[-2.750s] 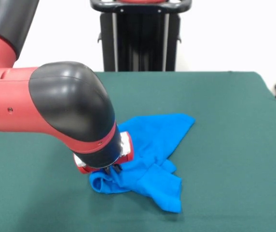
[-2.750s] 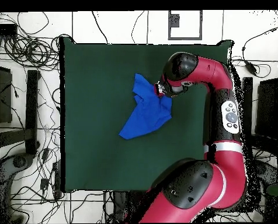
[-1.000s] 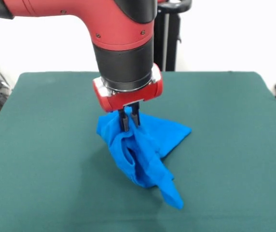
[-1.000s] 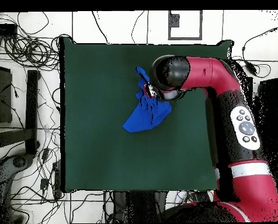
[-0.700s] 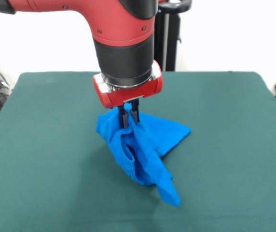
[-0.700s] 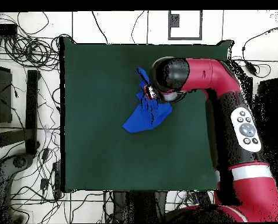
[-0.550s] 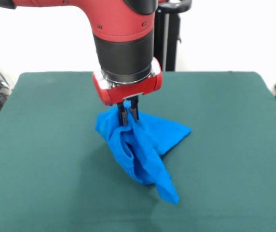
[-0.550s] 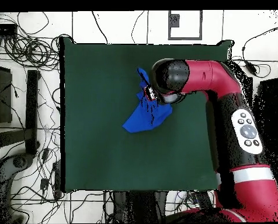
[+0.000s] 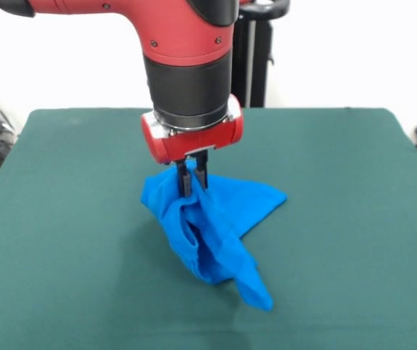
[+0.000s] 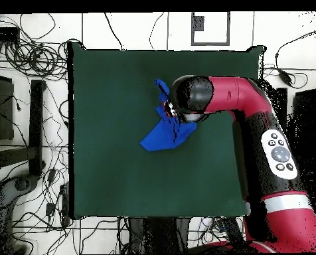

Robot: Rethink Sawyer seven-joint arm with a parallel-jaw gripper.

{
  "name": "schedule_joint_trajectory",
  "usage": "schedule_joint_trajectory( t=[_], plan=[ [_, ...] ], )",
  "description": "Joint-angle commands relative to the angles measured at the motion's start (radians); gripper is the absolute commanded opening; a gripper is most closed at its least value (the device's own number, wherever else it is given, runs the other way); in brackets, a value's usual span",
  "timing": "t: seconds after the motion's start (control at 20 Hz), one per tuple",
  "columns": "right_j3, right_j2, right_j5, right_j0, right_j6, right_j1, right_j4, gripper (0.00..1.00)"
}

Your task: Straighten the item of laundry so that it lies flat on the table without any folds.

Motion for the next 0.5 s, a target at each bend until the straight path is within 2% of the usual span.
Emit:
schedule_joint_trajectory(
  t=[0.05,0.15,0.3,0.5],
  plan=[
    [0.192,-0.046,-0.176,0.044,0.179,-0.011,0.007,0.0],
    [0.247,-0.055,-0.205,0.051,0.186,-0.053,0.009,0.0],
    [0.357,-0.046,-0.196,0.043,0.147,-0.176,0.037,0.0],
    [0.406,-0.039,-0.169,0.039,0.119,-0.254,0.069,0.0]
  ],
)
